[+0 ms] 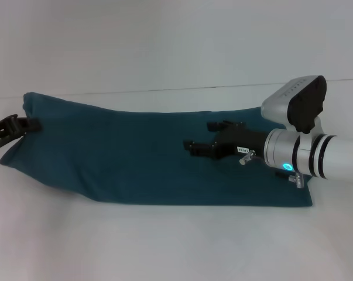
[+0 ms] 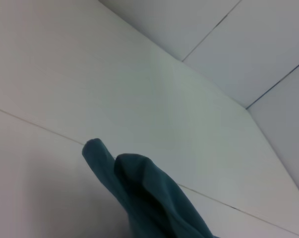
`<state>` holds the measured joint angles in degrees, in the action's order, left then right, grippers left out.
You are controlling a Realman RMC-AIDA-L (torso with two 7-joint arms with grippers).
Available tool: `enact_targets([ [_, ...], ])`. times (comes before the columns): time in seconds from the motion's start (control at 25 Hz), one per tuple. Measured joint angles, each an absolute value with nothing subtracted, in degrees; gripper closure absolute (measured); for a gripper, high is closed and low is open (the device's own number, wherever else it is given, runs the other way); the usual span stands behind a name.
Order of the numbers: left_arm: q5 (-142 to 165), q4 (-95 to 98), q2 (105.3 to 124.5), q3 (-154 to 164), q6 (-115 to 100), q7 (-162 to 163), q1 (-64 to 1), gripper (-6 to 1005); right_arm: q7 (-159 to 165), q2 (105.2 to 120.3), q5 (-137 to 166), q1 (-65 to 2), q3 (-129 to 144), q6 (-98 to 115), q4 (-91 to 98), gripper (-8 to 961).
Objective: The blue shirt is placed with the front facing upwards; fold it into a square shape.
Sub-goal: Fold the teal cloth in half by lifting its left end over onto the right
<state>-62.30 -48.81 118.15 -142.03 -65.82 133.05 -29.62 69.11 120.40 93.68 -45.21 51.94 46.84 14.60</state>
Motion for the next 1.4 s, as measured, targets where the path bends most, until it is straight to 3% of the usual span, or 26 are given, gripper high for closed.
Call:
enact_targets([
  [0.92, -61.6, -48.5, 116.6, -142.0, -64.1, 132.5, -27.3, 947, 69.5, 120.4, 93.7, -44.7, 51.9, 46.8, 14.6, 71],
  [1.4, -61.4, -44.7, 113.66, -143.1, -62.2, 130.8, -27.1, 947, 69.5, 120.49, 93.6, -44.7, 51.9, 46.8, 14.6, 70],
])
